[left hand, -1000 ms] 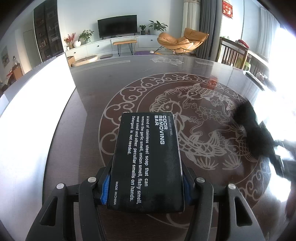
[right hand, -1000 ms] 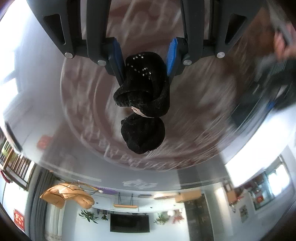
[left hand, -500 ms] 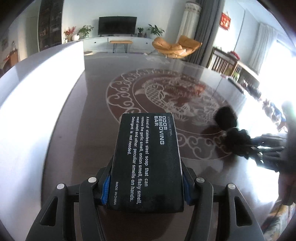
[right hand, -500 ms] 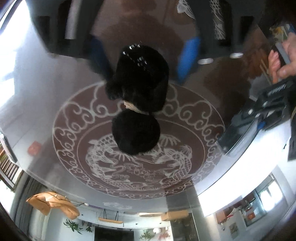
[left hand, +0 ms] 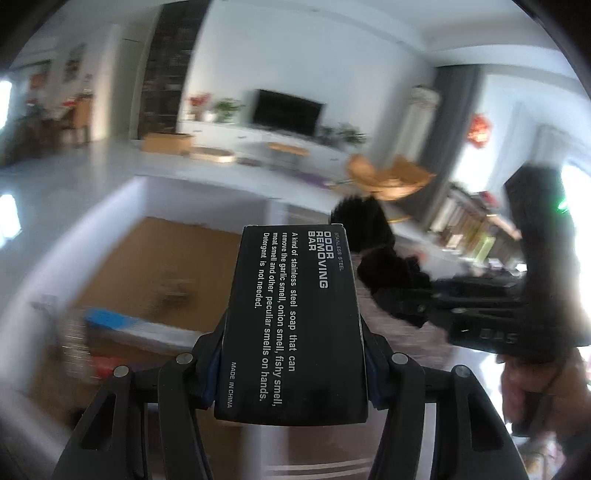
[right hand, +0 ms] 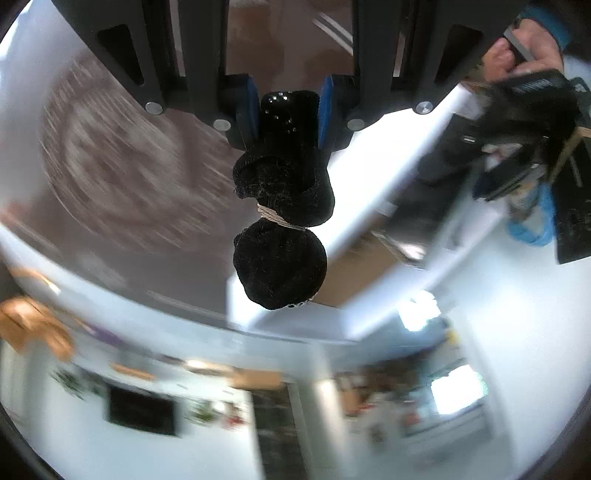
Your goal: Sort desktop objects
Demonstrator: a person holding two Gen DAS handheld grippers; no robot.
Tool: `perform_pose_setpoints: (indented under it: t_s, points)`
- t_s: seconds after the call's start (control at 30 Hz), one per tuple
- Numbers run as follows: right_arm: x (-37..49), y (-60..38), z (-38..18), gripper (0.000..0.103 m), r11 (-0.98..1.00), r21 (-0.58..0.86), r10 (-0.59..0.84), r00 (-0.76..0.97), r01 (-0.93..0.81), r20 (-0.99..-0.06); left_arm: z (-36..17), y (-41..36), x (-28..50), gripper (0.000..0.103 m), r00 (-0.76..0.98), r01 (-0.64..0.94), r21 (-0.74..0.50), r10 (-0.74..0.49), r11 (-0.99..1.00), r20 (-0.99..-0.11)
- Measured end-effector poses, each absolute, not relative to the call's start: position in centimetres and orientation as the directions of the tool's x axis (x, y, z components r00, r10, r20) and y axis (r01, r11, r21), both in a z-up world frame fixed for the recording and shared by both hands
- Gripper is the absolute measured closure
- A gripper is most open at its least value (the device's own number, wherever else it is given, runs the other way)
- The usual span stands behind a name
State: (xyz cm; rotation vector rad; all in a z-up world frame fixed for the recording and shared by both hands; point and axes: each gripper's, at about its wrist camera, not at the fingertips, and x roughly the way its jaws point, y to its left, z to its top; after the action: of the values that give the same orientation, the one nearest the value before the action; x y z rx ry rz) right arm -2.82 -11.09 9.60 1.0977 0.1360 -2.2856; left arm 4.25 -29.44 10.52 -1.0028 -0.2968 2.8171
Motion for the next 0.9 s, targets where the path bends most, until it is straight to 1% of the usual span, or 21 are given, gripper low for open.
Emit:
perform_pose_setpoints:
  t_s: [0.07, 0.13, 0.17, 0.2, 0.23, 0.27, 0.3, 0.33, 0.37, 0.4, 0.47, 0.5, 0.53, 0.57, 0.67, 0.77, 0.9]
  points:
    - [-4.0, -16.0, 9.5, 0.077, -0.785, 0.147, -0.492, -0.463, 0.601, -0.737, 9.4, -32.6, 3.5, 0.045, -0.737, 0.021, -0.184, 0.109, -0.983, -0.667]
    - [-5.1, -20.0, 8.3, 0.077, -0.76, 0.164, -0.505, -0.413, 0.629, -0.758, 7.5, -34.9, 2.6, 0.045, -0.675, 0.073, -0.17, 0.077, -0.983, -0.734]
    - [-5.5, -21.4, 7.6, 0.075, -0.752, 0.171, -0.505, -0.389, 0.637, -0.771, 6.3, -35.7, 2.1, 0.045, -0.633, 0.097, -0.153, 0.057, -0.983, -0.772]
    - [-5.9, -22.6, 6.9, 0.072, -0.745, 0.176, -0.501, -0.365, 0.644, -0.784, 5.4, -36.2, 1.7, 0.045, -0.599, 0.119, -0.133, 0.035, -0.984, -0.8]
    - [-6.4, -24.0, 5.8, 0.061, -0.736, 0.183, -0.491, -0.329, 0.651, -0.806, 4.7, -36.8, 1.6, 0.043, -0.576, 0.143, -0.115, 0.012, -0.983, -0.818]
    - [-6.5, -24.6, 5.1, 0.042, -0.735, 0.187, -0.484, -0.312, 0.652, -0.817, 4.4, -37.0, 1.8, 0.04, -0.576, 0.151, -0.118, 0.009, -0.981, -0.818]
    - [-6.2, -24.9, 5.0, 0.036, -0.738, 0.186, -0.481, -0.312, 0.649, -0.819, 4.4, -37.2, 2.1, 0.036, -0.583, 0.156, -0.134, 0.018, -0.979, -0.812]
    - [-6.1, -24.9, 4.9, 0.031, -0.742, 0.185, -0.484, -0.324, 0.644, -0.813, 4.7, -37.6, 2.5, 0.021, -0.599, 0.167, -0.152, 0.022, -0.974, -0.8]
    - [-6.0, -24.7, 4.9, 0.031, -0.744, 0.19, -0.489, -0.329, 0.64, -0.807, 5.0, -37.6, 2.8, 0.009, -0.612, 0.179, -0.153, 0.011, -0.972, -0.791]
    - [-5.8, -24.4, 5.0, 0.03, -0.747, 0.195, -0.494, -0.334, 0.635, -0.803, 5.3, -37.7, 3.1, 0.007, -0.627, 0.193, -0.146, -0.007, -0.97, -0.779]
    - [-5.5, -23.6, 5.5, 0.022, -0.761, 0.186, -0.489, -0.362, 0.621, -0.794, 6.1, -37.6, 3.7, 0.006, -0.655, 0.215, -0.116, -0.055, -0.97, -0.754]
    - [-5.7, -23.4, 5.7, 0.02, -0.767, 0.172, -0.482, -0.378, 0.618, -0.79, 6.5, -37.6, 4.0, 0.005, -0.667, 0.228, -0.105, -0.076, -0.968, -0.741]
    - [-5.2, -23.2, 6.1, 0.016, -0.772, 0.153, -0.474, -0.397, 0.617, -0.786, 6.8, -37.7, 3.8, 0.0, -0.67, 0.24, -0.101, -0.09, -0.965, -0.737]
    - [-4.5, -23.4, 6.5, 0.014, -0.775, 0.142, -0.468, -0.408, 0.616, -0.784, 7.0, -37.8, 4.0, 0.0, -0.674, 0.262, -0.098, -0.109, -0.96, -0.731]
    - [-4.2, -23.4, 6.8, 0.012, -0.779, 0.125, -0.456, -0.418, 0.614, -0.786, 7.2, -38.0, 5.3, 0.0, -0.686, 0.33, -0.047, -0.205, -0.943, -0.698]
    - [-4.4, -23.3, 6.7, 0.012, -0.782, 0.137, -0.458, -0.413, 0.608, -0.787, 7.2, -37.6, 5.0, 0.0, -0.684, 0.347, 0.013, -0.263, -0.938, -0.68]
    - [-4.2, -22.6, 6.3, 0.012, -0.788, 0.137, -0.454, -0.415, 0.601, -0.788, 6.5, -37.4, 5.2, 0.0, -0.64, 0.4, 0.027, -0.3, -0.916, -0.707]
